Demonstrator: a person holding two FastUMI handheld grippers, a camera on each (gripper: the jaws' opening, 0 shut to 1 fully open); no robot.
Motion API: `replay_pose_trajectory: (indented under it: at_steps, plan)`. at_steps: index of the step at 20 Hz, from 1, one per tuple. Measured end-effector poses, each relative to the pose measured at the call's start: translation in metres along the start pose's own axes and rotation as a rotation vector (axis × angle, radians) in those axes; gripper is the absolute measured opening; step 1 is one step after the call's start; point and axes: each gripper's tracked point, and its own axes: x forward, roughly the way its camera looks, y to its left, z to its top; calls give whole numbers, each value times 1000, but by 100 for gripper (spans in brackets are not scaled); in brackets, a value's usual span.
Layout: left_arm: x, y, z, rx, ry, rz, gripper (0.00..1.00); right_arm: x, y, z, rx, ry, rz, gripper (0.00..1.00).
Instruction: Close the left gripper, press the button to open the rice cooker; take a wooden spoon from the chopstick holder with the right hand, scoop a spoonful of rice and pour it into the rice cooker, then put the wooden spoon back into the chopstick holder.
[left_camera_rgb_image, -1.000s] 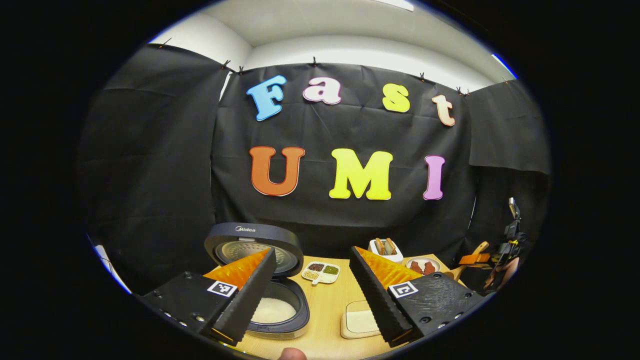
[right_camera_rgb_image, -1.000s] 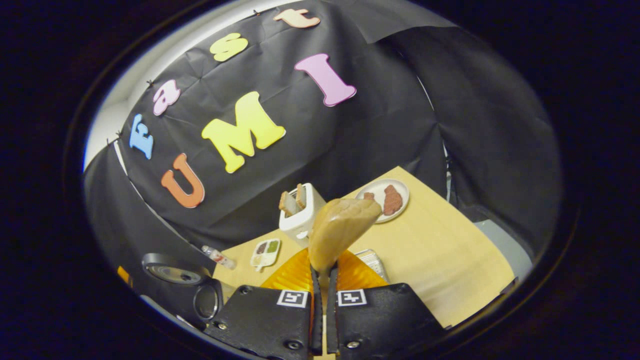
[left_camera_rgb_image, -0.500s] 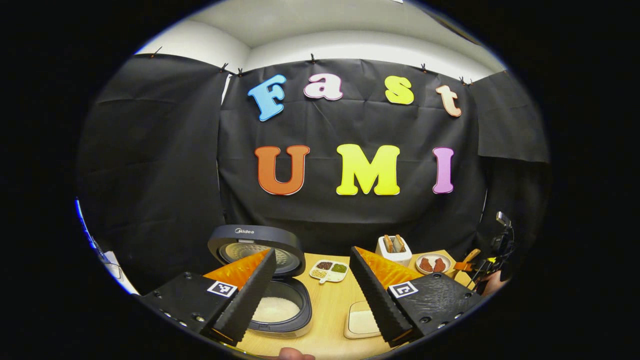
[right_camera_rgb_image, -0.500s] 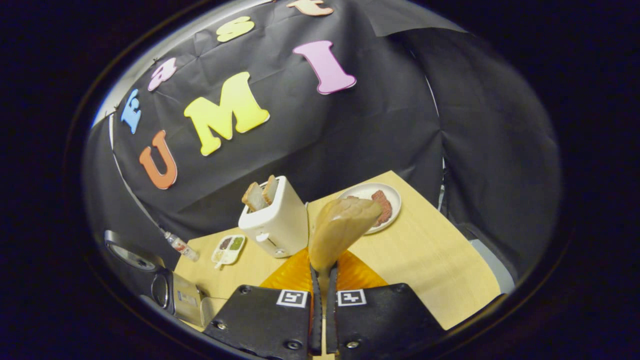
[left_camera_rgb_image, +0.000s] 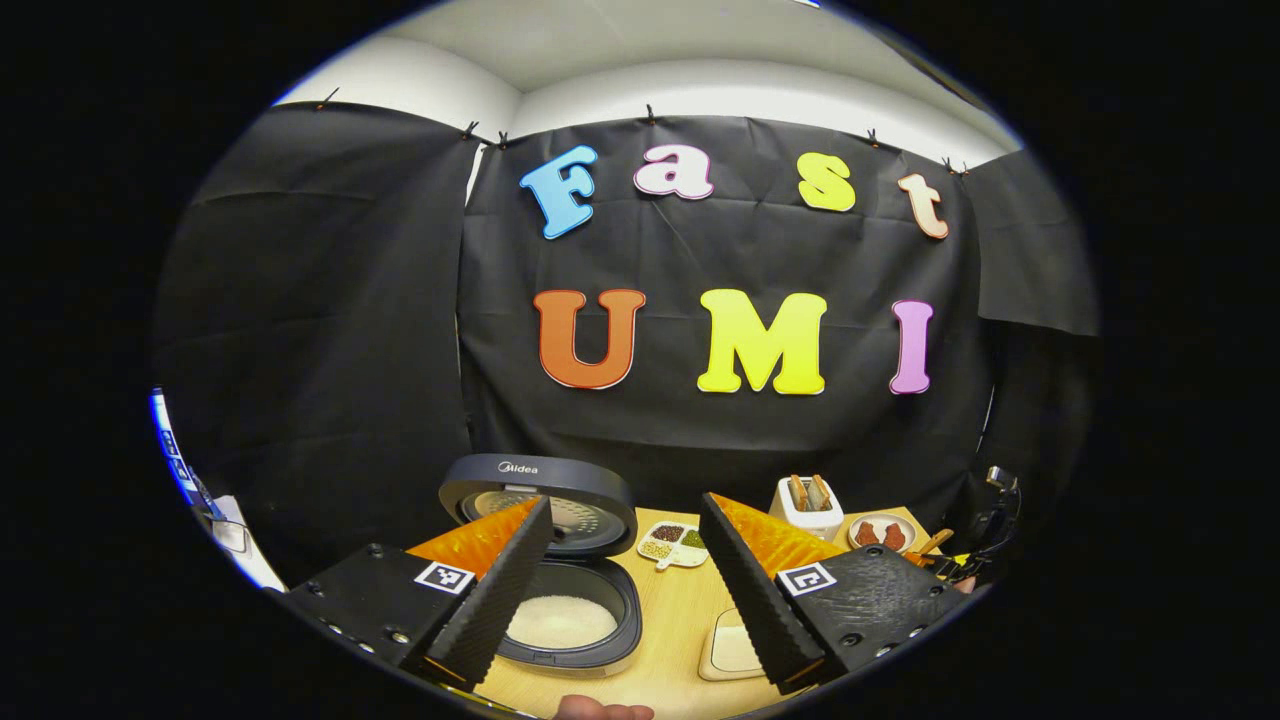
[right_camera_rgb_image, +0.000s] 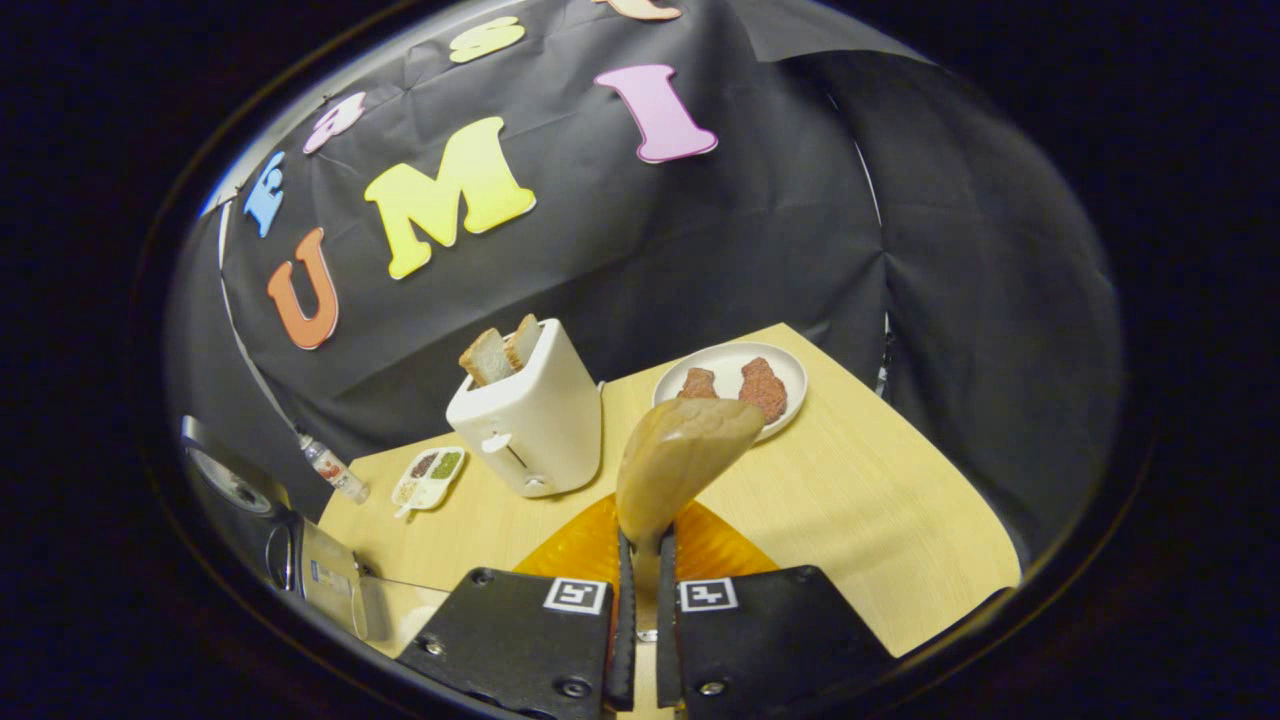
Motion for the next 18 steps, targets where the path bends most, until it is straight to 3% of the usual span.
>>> replay_pose_trajectory:
  at_steps: [4,5,6,7,8,9,11,18]
  plan:
    - [2,2,7,-6,-21,-18,95,-8,-1,6,25,-37,-28,19]
    - [3,3,8,-9,-23,-23,95,-13,-2,10,18,-57,-31,26]
    - [4,5,8,-11,-23,-27,95,-19,-1,15,7,-74,-35,33]
    - [4,7,10,-13,-27,-29,95,-26,-1,22,-6,-92,-43,50]
    - [4,9,13,-15,-34,-32,95,-32,-1,31,-18,-111,-49,57]
    - [5,12,15,-18,-40,-34,95,-41,0,38,-28,-129,-55,73]
    - [8,17,18,-20,-47,-40,95,-57,2,56,-48,-176,-62,89]
    - [33,48,43,18,-96,-30,95,-146,29,123,-164,-367,-87,100]
